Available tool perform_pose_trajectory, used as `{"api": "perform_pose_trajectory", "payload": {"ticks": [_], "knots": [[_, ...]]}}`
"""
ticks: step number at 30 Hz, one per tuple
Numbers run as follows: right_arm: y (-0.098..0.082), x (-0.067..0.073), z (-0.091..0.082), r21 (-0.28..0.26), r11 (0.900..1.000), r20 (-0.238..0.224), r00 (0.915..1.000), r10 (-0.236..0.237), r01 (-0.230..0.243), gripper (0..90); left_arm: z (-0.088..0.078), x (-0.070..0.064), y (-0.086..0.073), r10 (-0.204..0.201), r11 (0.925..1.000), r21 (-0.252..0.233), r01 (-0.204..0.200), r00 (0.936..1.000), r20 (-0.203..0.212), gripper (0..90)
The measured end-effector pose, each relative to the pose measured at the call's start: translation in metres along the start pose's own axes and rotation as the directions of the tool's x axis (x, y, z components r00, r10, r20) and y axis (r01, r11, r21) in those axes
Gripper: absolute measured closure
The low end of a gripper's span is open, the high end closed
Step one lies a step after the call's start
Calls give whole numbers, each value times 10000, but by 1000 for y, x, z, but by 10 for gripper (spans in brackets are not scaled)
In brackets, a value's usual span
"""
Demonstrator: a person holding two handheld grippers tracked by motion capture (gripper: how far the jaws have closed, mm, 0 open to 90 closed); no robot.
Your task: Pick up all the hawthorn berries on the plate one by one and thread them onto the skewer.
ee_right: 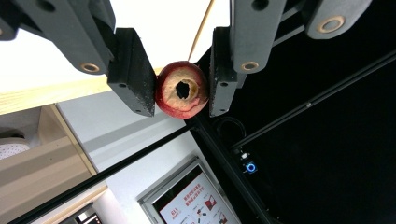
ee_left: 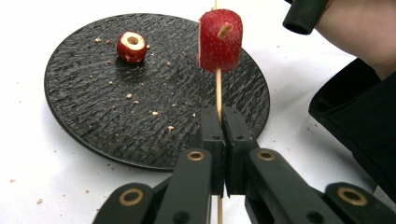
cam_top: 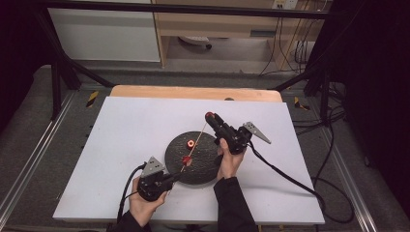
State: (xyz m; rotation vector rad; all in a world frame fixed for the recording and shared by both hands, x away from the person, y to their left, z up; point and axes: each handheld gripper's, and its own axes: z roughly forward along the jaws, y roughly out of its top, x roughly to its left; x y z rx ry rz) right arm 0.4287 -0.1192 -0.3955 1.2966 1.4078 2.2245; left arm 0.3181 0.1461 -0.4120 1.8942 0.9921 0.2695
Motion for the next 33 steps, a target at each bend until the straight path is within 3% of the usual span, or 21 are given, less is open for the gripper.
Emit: {"api": "perform_pose_trajectory", "payload": {"ticks": [25, 33], "knots": [[0, -1, 0, 200, 9996, 134, 9997, -196, 193, 628, 0, -1, 0, 5, 10000, -64, -4, 10000, 89, 885], [-2, 0, 0, 291, 9994, 57, 9998, -189, 188, 628, 2, -3, 4, -208, 9997, -154, 211, 9996, 188, 884]]}}
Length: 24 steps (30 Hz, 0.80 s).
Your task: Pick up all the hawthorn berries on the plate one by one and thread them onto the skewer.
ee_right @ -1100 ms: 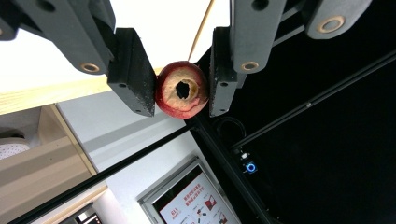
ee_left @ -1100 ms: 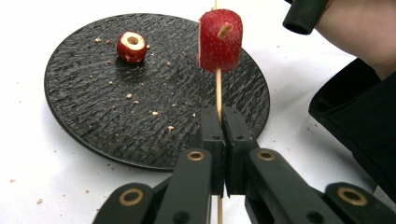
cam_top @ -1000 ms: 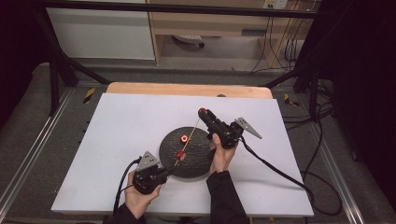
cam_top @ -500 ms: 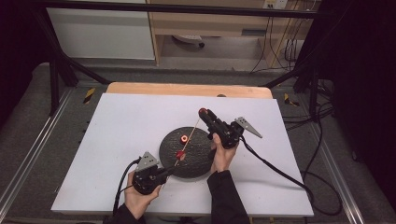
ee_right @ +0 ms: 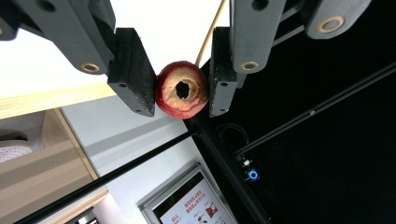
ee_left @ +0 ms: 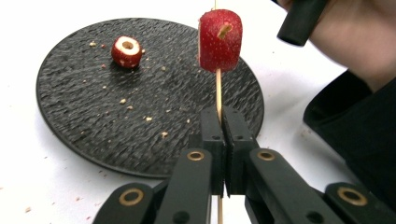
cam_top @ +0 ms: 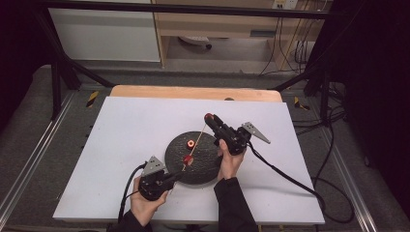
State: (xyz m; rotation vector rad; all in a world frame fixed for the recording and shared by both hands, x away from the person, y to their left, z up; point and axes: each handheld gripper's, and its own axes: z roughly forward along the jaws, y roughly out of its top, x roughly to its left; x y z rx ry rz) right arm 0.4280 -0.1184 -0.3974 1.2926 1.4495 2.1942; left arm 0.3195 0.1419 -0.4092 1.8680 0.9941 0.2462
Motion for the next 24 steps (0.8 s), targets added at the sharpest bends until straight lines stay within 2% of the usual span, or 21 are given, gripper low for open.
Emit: {"api": "perform_pose_trajectory", "payload": {"ticks": [9, 14, 18, 20, 24], "knots": [[-1, 2, -2, -83, 10000, -51, 10000, 11, -12, 629, 8, -8, 6, -332, 9994, -12, 332, 9994, -66, 886], [0, 1, -4, -20, 9998, -60, 9998, 173, -173, 629, 6, -8, 5, -216, 9997, -107, 213, 9994, -275, 887], [0, 0, -4, 44, 9996, -77, 9996, 289, -288, 630, 6, -7, 4, -165, 9999, -18, 164, 9991, -385, 887], [-1, 0, -3, 211, 9985, -49, 9987, 512, -511, 630, 6, -6, 3, -108, 9999, 78, 111, 9989, -455, 887], [0, -1, -3, 360, 9975, -59, 9981, 607, -605, 630, 3, -5, 3, -61, 9999, -91, 56, 9989, -475, 887]]}}
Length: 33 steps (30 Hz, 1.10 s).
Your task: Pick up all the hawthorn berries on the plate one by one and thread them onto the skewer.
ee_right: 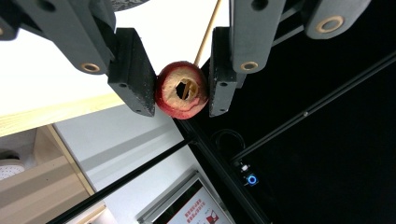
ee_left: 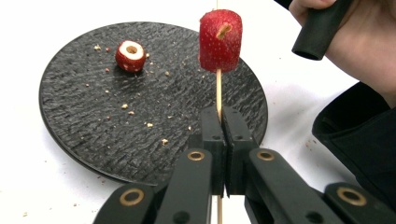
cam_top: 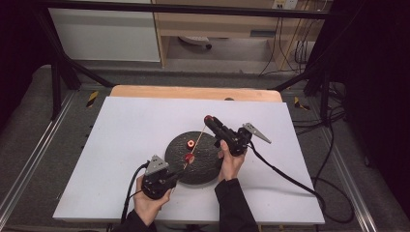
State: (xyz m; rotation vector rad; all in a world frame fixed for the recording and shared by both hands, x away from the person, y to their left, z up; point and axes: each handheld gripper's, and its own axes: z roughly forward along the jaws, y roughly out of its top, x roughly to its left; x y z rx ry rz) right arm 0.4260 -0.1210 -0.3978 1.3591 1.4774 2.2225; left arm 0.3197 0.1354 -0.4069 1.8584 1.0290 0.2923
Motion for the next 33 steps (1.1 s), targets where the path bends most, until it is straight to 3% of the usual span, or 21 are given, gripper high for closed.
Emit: {"api": "perform_pose_trajectory", "payload": {"ticks": [5, 10, 14, 21, 25, 26, 33], "knots": [[-1, 0, 0, 76, 10000, -4, 10000, 9, -9, 630, 1, -3, 0, 76, 9999, 92, -76, 10000, -45, 887], [3, 1, -1, 382, 9988, 24, 9995, 303, -304, 631, -1, 5, 0, 17, 10000, -19, -17, 9999, -111, 886], [2, 1, -1, 426, 9976, -62, 9984, 555, -552, 633, 3, -2, -1, 205, 9997, 118, -204, 9997, -107, 887], [3, 2, -3, 627, 9977, -20, 9996, 278, -276, 635, 5, -5, -2, 308, 9993, 228, -305, 9994, -134, 888], [5, 1, -2, 443, 9985, 14, 9995, 315, -315, 636, 1, -3, -5, 429, 9989, 200, -426, 9990, -131, 888], [5, 1, -1, 495, 9980, -47, 9992, 403, -400, 636, 1, -2, -6, 598, 9981, 170, -593, 9979, -268, 888], [0, -1, 1, 712, 9939, -15, 9965, 841, -838, 637, 5, -4, -7, 527, 9986, -22, -529, 9974, -499, 888]]}}
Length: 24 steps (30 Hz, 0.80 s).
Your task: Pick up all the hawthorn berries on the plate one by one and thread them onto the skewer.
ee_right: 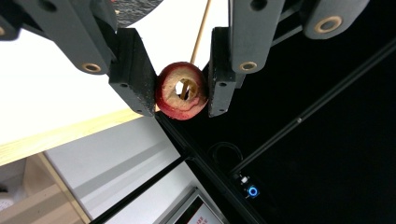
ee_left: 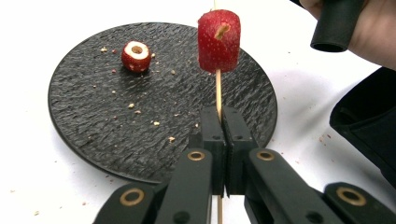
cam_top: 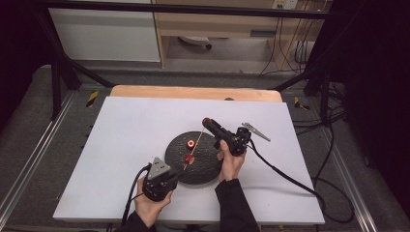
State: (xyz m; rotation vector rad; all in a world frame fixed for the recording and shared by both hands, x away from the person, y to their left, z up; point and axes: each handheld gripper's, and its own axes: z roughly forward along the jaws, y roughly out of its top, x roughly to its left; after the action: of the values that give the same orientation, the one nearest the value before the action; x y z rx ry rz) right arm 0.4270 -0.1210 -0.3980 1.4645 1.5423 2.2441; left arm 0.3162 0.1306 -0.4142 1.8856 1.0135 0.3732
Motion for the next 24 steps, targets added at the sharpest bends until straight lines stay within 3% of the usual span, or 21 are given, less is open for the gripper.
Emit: {"api": "perform_pose_trajectory", "payload": {"ticks": [6, 15, 21, 24], "knots": [[2, 2, -2, -16, 9998, 150, 9997, 184, -184, 638, 5, -3, 0, -101, 9999, -73, 100, 9999, -61, 889], [5, 1, 0, -325, 9983, 243, 9985, 490, -482, 638, -2, -5, -8, 124, 9996, -259, -131, 9995, -282, 887], [3, -1, 1, 39, 9963, 158, 9962, 855, -855, 638, 1, -5, -6, 94, 9998, -173, -100, 9995, -317, 888], [1, -1, 1, 28, 9973, 170, 9972, 732, -732, 639, 5, -4, -6, -56, 9999, -128, 52, 9996, -269, 888]]}}
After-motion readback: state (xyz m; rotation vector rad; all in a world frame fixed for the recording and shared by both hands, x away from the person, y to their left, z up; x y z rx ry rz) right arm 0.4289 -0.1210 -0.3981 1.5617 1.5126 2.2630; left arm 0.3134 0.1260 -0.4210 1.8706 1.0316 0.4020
